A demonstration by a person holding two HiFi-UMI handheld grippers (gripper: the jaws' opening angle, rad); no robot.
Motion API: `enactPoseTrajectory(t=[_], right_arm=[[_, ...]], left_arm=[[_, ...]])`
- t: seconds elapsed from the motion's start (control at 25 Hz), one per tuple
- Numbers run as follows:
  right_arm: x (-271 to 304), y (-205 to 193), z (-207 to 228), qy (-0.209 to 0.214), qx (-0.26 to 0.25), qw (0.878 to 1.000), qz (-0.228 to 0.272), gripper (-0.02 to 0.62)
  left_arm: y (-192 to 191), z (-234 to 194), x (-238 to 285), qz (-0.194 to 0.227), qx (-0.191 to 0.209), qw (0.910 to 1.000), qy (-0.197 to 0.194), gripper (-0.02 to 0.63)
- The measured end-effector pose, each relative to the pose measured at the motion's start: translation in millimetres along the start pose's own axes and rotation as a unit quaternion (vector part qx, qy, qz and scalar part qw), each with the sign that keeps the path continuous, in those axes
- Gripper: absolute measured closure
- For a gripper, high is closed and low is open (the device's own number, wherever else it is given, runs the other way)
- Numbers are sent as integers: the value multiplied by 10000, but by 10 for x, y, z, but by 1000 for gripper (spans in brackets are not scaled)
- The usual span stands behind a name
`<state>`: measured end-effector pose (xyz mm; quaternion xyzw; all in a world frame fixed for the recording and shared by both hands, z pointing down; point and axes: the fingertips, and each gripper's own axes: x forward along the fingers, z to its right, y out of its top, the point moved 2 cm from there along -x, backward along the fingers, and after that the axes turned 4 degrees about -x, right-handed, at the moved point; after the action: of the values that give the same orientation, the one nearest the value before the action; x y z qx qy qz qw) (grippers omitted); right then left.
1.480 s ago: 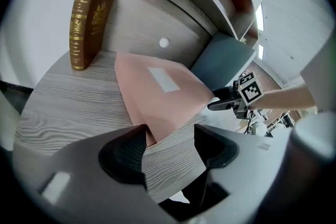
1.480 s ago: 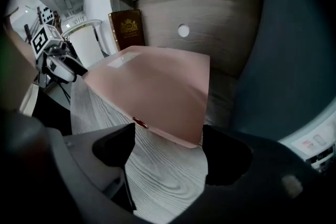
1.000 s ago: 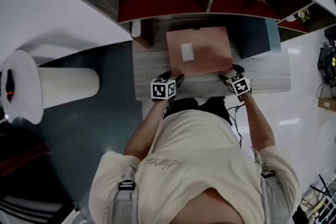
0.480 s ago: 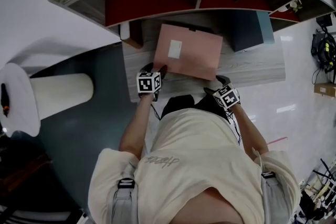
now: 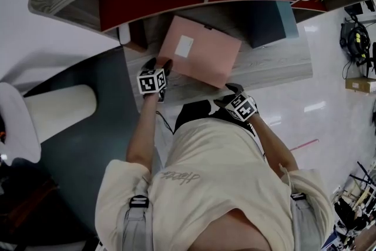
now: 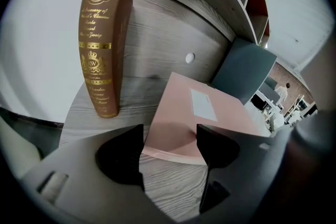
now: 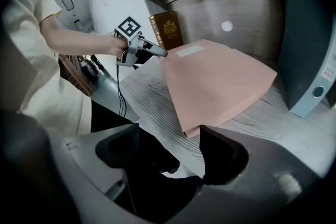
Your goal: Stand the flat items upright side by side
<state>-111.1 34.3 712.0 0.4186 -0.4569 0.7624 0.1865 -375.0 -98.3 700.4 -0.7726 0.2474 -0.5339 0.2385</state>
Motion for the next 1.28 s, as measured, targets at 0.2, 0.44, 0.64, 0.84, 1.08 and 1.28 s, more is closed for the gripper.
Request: enactPoseTrajectory(t=[0.2,0.44,0.64,0.84,1.08,1.28], right_arm=[[-90,-14,11,-42,-198,9998,17,252],[-567,212,530,-568,-235,9976,331,242],[-693,695,1084,-814,-420,9934,692,225],[-432,1201,1493,-814,-646,9927,605,204],[62,1667,1760,-378,-757,9962,205,195],[337,1815,1928,-17,-688,9975,-131,192]], left_arm=[[124,-42,-37,281,-158,9992,228,296],[-42,32,-244,741,-1356,9867,510,287],[-368,371,-163,546,-2239,9728,243,293],[-516,626,23,412,-3100,9498,-47,287],[-509,670,109,432,-3438,9381,9,265],[-514,683,148,392,-3520,9351,83,259]])
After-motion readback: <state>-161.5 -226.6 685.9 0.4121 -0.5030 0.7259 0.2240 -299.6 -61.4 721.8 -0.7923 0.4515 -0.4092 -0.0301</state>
